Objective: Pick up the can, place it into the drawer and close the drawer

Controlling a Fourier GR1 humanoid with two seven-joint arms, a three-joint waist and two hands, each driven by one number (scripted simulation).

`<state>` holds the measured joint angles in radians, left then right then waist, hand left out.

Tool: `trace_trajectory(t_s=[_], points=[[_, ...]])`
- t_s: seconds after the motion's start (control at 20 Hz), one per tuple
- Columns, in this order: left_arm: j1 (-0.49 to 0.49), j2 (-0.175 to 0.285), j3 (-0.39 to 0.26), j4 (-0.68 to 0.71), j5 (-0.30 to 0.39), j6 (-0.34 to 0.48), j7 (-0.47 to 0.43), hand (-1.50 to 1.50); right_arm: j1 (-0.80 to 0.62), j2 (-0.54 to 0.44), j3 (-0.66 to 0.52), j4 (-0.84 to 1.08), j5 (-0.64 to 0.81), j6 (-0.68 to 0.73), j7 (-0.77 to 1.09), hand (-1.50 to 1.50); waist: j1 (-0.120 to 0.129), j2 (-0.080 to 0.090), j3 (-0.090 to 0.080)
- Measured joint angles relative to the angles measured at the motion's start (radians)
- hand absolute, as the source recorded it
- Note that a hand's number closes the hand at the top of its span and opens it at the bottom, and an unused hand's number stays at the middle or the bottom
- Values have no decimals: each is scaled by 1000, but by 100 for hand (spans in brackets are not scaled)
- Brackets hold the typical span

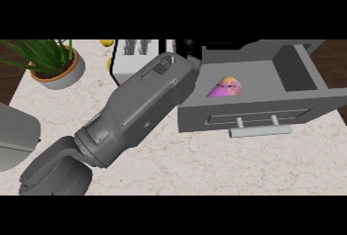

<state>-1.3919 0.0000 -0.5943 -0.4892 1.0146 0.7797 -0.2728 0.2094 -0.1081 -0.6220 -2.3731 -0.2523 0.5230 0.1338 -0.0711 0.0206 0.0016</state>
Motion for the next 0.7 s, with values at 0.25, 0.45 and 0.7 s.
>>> trace_trajectory(t_s=[0.25, 0.45, 0.7], points=[[-16, 0, -12, -17, 19, 23, -18, -150, -80, 2, 104, -19, 236, -16, -29, -150, 26, -1, 0], [-30, 0, -18, -23, 35, 34, -6, -150, -153, 2, 214, 18, 432, -39, -55, -150, 40, -3, -1], [-41, 0, -4, -20, 35, 27, 18, -150, -237, 6, 368, 88, 687, -101, -77, -150, 64, -8, -1]])
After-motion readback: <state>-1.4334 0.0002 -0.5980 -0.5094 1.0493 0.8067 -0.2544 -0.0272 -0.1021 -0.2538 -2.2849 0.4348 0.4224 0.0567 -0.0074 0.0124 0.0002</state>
